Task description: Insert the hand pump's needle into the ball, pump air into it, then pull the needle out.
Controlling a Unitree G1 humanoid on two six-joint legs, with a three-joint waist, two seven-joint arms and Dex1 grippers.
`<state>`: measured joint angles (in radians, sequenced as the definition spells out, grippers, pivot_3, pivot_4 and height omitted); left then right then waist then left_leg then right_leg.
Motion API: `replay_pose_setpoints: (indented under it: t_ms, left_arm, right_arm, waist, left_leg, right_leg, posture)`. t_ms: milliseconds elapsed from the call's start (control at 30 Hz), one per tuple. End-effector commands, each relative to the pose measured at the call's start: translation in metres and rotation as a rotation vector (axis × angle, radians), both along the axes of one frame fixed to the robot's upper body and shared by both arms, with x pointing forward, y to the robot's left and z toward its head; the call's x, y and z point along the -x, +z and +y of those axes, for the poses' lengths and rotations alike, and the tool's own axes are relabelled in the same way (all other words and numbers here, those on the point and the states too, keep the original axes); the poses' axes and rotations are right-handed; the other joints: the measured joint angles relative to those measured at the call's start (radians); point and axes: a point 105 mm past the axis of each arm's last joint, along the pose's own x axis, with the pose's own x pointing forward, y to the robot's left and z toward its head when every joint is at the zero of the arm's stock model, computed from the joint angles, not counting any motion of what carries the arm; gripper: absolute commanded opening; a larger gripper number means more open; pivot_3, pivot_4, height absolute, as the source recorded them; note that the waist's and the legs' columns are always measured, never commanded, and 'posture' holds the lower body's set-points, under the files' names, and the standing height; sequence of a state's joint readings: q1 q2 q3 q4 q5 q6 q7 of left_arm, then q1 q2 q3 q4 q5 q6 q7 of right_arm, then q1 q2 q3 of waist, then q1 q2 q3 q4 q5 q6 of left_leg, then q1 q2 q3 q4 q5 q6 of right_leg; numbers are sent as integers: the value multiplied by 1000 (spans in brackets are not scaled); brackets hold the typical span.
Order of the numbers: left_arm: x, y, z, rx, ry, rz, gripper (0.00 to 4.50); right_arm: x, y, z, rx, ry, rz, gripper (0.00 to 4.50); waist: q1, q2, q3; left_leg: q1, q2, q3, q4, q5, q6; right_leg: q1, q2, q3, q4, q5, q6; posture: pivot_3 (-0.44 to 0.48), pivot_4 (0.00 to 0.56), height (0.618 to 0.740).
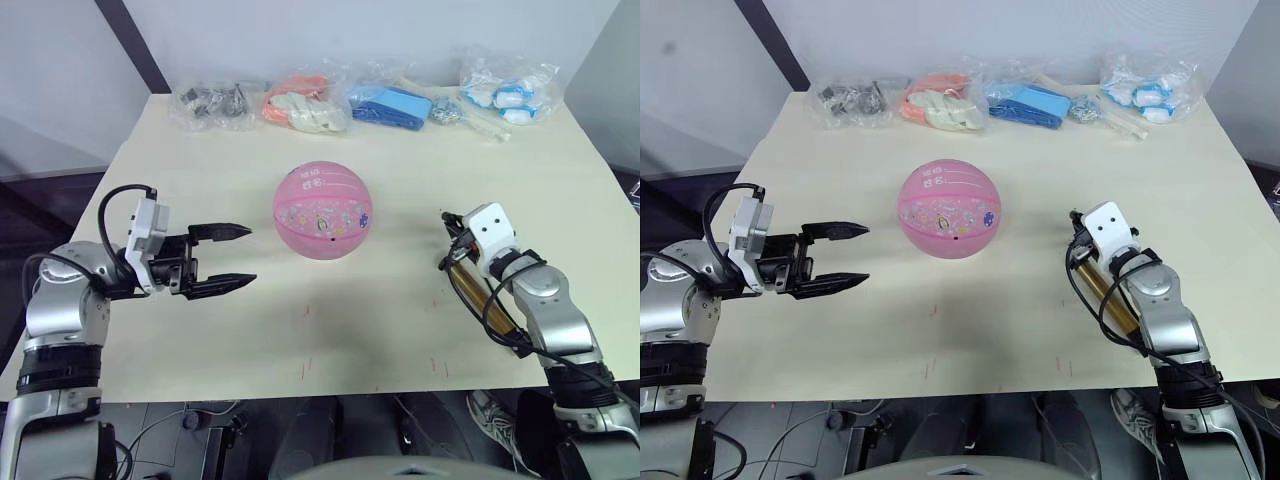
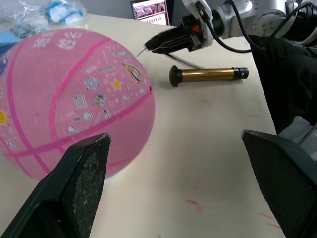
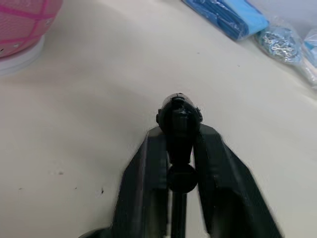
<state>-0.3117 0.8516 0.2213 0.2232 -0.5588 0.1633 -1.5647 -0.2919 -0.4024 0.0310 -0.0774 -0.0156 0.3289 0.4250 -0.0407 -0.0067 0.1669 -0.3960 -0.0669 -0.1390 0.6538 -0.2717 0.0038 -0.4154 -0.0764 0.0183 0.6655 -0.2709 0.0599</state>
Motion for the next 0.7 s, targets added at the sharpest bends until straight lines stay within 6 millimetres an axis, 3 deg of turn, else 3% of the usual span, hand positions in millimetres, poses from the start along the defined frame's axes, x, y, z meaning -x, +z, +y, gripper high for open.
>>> replay_pose_setpoints:
  t_ms: [33, 100, 167, 300, 500, 700]
  left_arm:
    - [6, 13, 1, 0, -21, -65, 4500]
    - [7, 11, 1, 0, -19, -63, 4500]
    - [7, 10, 1, -1, -14, -61, 4500]
    - [5, 6, 3, -10, 13, -63, 4500]
    - [3, -5, 6, -14, 66, -65, 4500]
    - [0, -23, 15, -14, 192, -78, 4500]
  right_arm:
    - [0, 14, -4, -36, -1, -35, 2675]
    - [2, 17, -7, -58, 2, -37, 3423]
    - [5, 22, -11, -61, 9, -54, 4478]
    - [14, 31, -17, -110, 14, -78, 4478]
    - [44, 36, -28, -189, 53, -123, 4478]
    - [78, 24, -52, -155, 104, -116, 4478]
  waist:
    - [0, 0, 0]
    - [-1, 0, 0]
    - [-1, 0, 0]
    - [0, 0, 0]
    - [2, 0, 0]
    - [4, 0, 0]
  left_leg:
    - [0, 0, 0, 0, 0, 0]
    - [0, 0, 1, 0, 0, 0]
    - [1, 0, 1, 0, 0, 0]
    - [1, 0, 1, 0, 0, 0]
    - [2, 1, 2, 1, 0, 0]
    - [8, 1, 6, 3, 0, 1]
  right_leg:
    - [0, 0, 0, 0, 0, 0]
    - [0, 0, 1, 1, 0, 0]
    - [0, 0, 1, 1, 0, 0]
    - [0, 0, 2, 2, 0, 0]
    - [0, 0, 3, 5, 0, 0]
    - [2, 0, 7, 11, 0, 0]
  posture:
    - [0, 150, 740]
    - [0, 150, 740]
    - [0, 150, 740]
    - [0, 150, 740]
    - [0, 150, 740]
    - [0, 150, 740]
